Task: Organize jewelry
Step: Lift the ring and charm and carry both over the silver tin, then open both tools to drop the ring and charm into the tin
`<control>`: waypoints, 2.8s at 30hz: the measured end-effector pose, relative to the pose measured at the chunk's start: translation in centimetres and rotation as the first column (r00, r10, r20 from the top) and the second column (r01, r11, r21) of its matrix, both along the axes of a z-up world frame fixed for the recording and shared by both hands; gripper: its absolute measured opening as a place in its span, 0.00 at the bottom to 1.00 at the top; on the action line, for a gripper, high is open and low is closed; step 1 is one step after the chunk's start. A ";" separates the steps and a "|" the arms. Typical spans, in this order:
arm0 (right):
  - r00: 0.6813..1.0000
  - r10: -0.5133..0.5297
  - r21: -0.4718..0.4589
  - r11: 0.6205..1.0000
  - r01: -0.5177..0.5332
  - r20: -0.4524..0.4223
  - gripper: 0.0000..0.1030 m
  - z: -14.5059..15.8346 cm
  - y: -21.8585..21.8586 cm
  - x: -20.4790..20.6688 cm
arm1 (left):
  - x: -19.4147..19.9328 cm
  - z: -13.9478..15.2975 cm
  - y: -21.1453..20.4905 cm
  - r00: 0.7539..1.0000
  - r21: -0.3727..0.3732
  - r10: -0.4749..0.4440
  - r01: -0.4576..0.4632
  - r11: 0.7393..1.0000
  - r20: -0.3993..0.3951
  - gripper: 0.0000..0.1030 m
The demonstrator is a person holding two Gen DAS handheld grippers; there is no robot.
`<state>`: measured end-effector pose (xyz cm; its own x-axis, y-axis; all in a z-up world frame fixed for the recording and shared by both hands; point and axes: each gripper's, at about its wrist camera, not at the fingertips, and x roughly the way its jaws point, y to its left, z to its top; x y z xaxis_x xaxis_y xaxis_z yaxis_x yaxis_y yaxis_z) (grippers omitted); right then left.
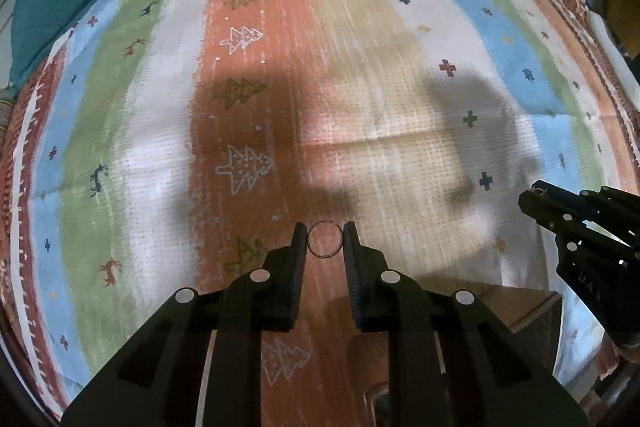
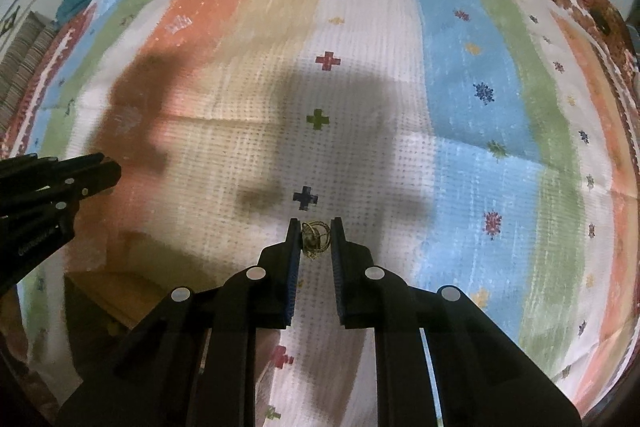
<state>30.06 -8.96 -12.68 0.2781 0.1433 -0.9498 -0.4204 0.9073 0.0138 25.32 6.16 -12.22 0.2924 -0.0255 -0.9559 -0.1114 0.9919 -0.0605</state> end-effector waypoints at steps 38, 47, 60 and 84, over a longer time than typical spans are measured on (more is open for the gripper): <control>0.993 0.026 0.084 0.996 -0.036 0.117 0.15 5.4 -0.1 -5.5 | -5.8 6.8 -2.8 0.985 -0.043 -0.042 0.050 0.998 0.168 0.18; 0.991 0.058 0.090 0.994 -0.069 0.118 0.15 5.7 -0.1 -7.9 | -7.8 7.4 -3.6 0.982 -0.056 -0.045 0.056 0.997 0.186 0.18; 0.986 0.105 0.103 0.988 -0.118 0.127 0.15 6.4 0.3 -10.9 | -10.4 8.6 -4.5 0.973 -0.065 -0.051 0.067 0.996 0.226 0.18; 0.985 0.118 0.112 0.985 -0.133 0.129 0.35 7.1 -0.8 -13.9 | -12.7 9.0 -4.2 0.971 -0.109 0.006 0.020 0.994 0.237 0.28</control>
<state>16.16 -9.75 -5.56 0.3631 0.2949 -0.8839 -0.5361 0.8420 0.0607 12.62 1.93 -3.23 0.5094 -0.1291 -0.8508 -0.0739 0.9785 -0.1927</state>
